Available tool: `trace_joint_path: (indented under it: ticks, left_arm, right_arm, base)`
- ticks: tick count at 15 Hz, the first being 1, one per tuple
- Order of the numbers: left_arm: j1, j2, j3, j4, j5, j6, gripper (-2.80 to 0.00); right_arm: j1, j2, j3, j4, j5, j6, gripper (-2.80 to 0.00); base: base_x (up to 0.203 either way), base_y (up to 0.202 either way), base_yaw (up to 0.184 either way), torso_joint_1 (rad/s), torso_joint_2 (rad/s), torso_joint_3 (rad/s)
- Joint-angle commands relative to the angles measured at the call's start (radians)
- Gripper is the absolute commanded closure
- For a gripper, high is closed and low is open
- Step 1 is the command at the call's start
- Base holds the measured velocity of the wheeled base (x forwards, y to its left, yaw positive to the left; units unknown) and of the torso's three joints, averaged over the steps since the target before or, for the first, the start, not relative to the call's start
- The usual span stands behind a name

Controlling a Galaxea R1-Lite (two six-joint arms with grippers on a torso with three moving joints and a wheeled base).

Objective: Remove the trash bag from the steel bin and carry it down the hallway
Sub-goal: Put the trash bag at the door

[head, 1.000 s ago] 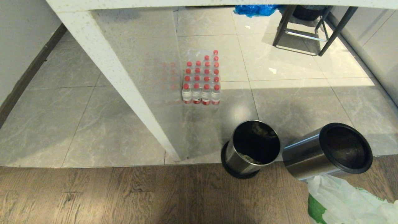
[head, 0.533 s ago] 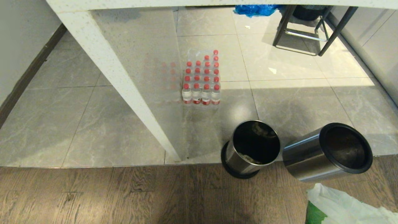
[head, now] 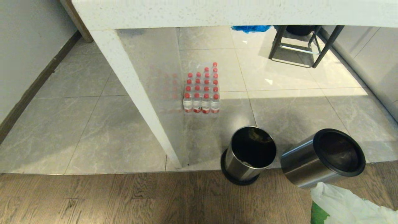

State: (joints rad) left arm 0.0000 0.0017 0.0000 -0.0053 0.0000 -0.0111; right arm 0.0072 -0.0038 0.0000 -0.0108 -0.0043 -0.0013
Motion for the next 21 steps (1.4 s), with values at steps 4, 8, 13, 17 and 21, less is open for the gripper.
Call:
trace_joint_path:
  ticks: [4, 8, 13, 17, 21]
  left_arm:
    - [0.0, 0.0, 0.0, 0.0, 0.0, -0.001, 0.0]
    - [0.0, 0.0, 0.0, -0.001, 0.0, -0.001, 0.0]
    - [0.0, 0.0, 0.0, -0.001, 0.0, -0.003, 0.0]
    - [0.0, 0.0, 0.0, -0.001, 0.0, -0.003, 0.0]
    - [0.0, 0.0, 0.0, -0.001, 0.0, -0.003, 0.0]
  right_arm:
    - [0.0, 0.002, 0.0, 0.0, 0.0, 0.0, 0.0]
    - [0.0, 0.002, 0.0, 0.0, 0.0, 0.0, 0.0]
    - [0.0, 0.002, 0.0, 0.0, 0.0, 0.0, 0.0]
    - [0.0, 0.002, 0.0, 0.0, 0.0, -0.001, 0.0]
    - [0.0, 0.002, 0.0, 0.0, 0.0, 0.0, 0.0]
  base:
    - [0.0, 0.0, 0.0, 0.002, 0.0, 0.202]
    - [0.0, 0.0, 0.0, -0.001, 0.01, 0.205]
    - [0.0, 0.0, 0.0, 0.003, 0.0, 0.203]
    - [0.0, 0.0, 0.0, 0.002, 0.0, 0.204]
    - [0.0, 0.0, 0.0, 0.003, 0.0, 0.203]
